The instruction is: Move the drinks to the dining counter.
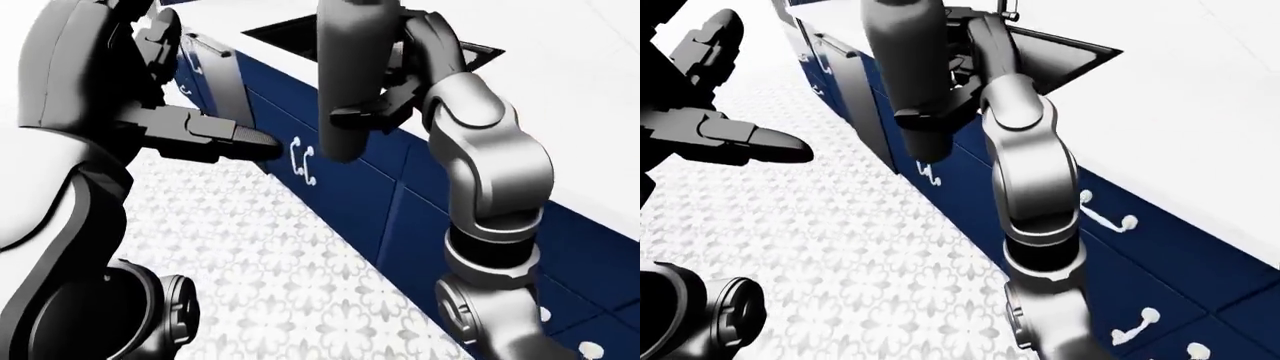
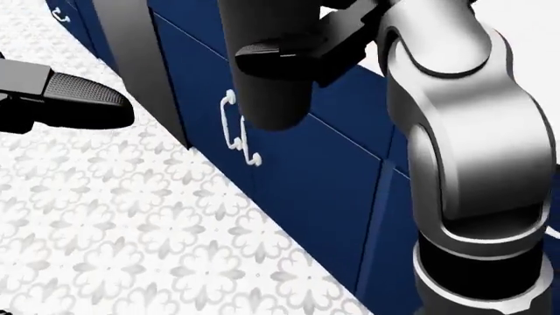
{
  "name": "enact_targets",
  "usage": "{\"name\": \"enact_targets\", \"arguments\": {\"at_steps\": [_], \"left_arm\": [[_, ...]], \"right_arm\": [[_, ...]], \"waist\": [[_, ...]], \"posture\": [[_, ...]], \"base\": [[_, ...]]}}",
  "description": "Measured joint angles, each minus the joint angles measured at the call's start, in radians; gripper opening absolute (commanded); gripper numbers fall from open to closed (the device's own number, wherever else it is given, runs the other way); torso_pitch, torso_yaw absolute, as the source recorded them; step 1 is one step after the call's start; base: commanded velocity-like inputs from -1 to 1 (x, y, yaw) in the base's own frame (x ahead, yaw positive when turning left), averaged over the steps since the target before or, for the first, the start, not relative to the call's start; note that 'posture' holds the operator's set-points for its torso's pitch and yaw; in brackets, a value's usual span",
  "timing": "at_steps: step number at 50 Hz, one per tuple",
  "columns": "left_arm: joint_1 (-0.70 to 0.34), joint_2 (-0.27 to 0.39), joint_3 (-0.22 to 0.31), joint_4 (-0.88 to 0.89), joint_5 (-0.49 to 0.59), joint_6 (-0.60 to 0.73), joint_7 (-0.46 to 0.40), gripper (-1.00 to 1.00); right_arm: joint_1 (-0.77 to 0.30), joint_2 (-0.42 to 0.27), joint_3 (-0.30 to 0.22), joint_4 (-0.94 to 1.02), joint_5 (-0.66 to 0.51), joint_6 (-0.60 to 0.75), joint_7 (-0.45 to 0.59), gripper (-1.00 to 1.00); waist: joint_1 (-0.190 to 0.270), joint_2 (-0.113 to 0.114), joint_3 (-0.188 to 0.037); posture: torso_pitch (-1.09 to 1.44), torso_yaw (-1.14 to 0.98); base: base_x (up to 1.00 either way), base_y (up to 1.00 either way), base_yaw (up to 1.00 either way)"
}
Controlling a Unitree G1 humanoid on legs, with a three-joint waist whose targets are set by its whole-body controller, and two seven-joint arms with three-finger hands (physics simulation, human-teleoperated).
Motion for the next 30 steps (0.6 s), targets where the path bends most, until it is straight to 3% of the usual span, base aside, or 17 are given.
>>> {"name": "enact_targets", "arguments": {"at_steps": [2,5,8,12,19,23,25,28,30], "left_arm": [[-0.001,-0.002,-0.002,-0.014,0.003,-0.001,-0.002,1.0],[0.011,-0.006,-0.003,-0.019,0.006,0.0,-0.005,1.0],[0.002,-0.008,-0.008,-0.009,0.008,0.0,-0.007,1.0],[0.016,-0.018,-0.026,-0.021,-0.001,0.0,-0.018,1.0],[0.009,-0.013,-0.013,-0.031,0.013,0.0,-0.019,1.0],[0.005,-0.008,-0.018,-0.023,0.009,0.0,-0.03,1.0],[0.003,-0.005,-0.013,-0.024,0.012,0.0,-0.031,1.0],[0.037,-0.007,-0.003,-0.028,0.026,0.0,-0.023,1.0],[0.036,-0.01,-0.005,-0.025,0.033,0.0,-0.02,1.0]], "right_arm": [[0.006,0.0,0.002,-0.015,0.005,-0.006,0.003,-1.0],[0.003,-0.002,-0.004,-0.039,-0.002,-0.027,0.001,-1.0],[-0.005,-0.006,-0.014,-0.044,-0.009,-0.042,-0.002,-1.0],[0.032,-0.011,-0.033,-0.035,-0.024,-0.034,-0.009,-1.0],[0.027,-0.005,-0.025,-0.046,-0.022,-0.037,-0.009,-1.0],[0.033,-0.006,-0.025,-0.051,-0.023,-0.045,-0.007,-1.0],[0.031,-0.006,-0.026,-0.048,-0.026,-0.045,-0.007,-1.0],[0.051,0.01,-0.005,-0.046,-0.021,-0.045,-0.002,-1.0],[0.059,0.013,0.01,-0.032,-0.008,-0.038,0.009,-1.0]], "waist": [[-0.004,-0.024,-0.008],[-0.018,-0.066,0.007],[-0.037,-0.128,0.004],[-0.032,-0.135,0.013],[-0.02,-0.079,-0.005],[-0.036,-0.036,-0.008],[-0.033,-0.004,-0.017],[-0.012,-0.008,0.0],[-0.002,-0.027,-0.003]], "posture": [[0.0,0.0],[0.0,0.0],[0.0,0.0],[0.0,0.0],[0.0,0.0],[0.0,0.0],[0.0,0.0],[0.0,0.0],[0.0,0.0]], "base": [[0.0,0.0,1.0],[0.0,0.0,1.0],[0.02,0.0,1.0],[0.26,0.0,1.0],[0.28,0.0,1.0],[0.28,0.0,1.0],[0.28,0.0,1.0],[0.31,0.0,1.0],[0.61,0.0,0.77]]}}
